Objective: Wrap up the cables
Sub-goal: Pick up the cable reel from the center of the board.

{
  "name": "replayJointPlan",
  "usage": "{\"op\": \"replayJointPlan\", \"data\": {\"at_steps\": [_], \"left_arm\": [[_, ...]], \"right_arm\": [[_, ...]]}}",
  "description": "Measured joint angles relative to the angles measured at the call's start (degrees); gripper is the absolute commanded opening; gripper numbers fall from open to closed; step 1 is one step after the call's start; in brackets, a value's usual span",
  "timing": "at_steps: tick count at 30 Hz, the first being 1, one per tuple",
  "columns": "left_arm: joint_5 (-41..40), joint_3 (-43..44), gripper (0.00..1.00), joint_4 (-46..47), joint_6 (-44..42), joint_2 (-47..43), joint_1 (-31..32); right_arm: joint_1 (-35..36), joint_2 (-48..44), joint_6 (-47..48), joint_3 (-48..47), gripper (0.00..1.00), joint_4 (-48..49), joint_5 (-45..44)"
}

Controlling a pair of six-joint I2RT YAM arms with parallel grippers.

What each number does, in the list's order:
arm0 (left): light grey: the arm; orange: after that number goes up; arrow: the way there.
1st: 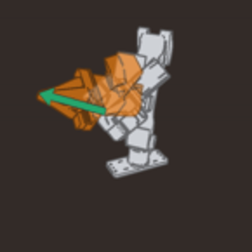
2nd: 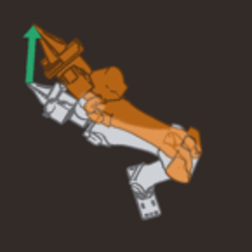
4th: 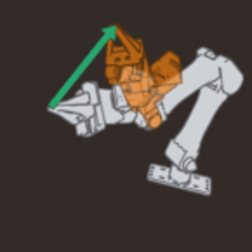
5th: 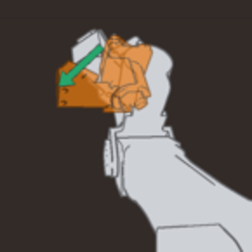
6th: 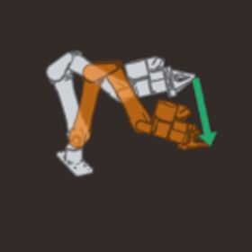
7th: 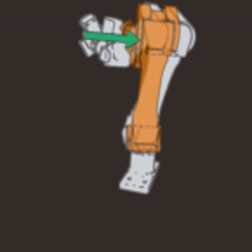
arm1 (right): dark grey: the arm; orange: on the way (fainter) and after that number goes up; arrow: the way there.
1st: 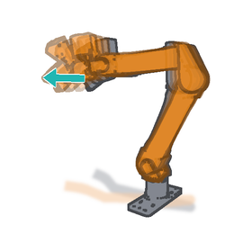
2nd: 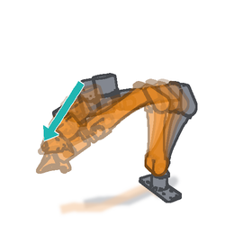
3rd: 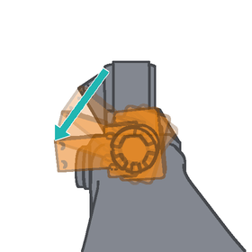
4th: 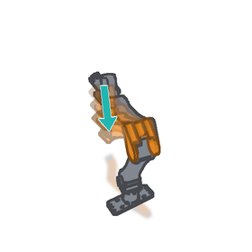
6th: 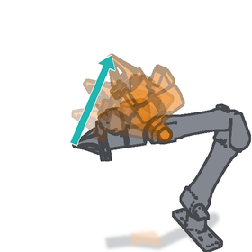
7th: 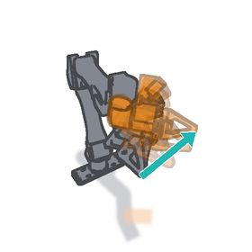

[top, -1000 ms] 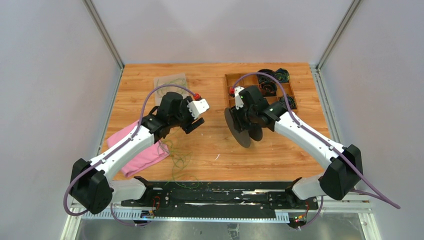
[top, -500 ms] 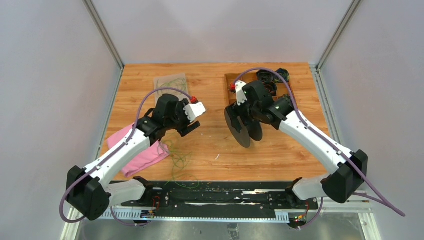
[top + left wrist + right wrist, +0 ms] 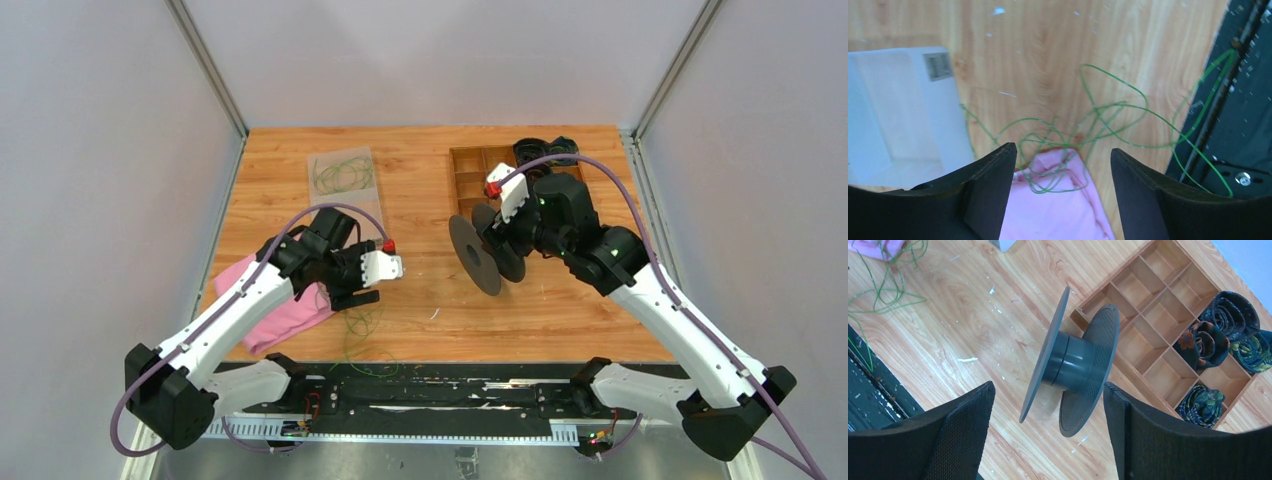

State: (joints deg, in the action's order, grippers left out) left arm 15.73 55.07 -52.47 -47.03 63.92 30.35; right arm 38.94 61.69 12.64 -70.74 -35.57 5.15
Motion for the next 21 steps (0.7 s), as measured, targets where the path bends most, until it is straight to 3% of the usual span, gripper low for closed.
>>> {"op": "replayJointPlan", "data": {"at_steps": [11,21], "left_arm": [[-2.82,-1.86,0.65,-4.44,-0.92,2.56,1.01],[2.99,6.08,0.64,-3.06,3.41,10.1,-10.16]], "right_arm": [[-0.87,-0.79,3.37,3.98,0.79,0.59,3.02],[-2.12,-2.6,3.37,5.6,0.79,0.98,6.01]]}}
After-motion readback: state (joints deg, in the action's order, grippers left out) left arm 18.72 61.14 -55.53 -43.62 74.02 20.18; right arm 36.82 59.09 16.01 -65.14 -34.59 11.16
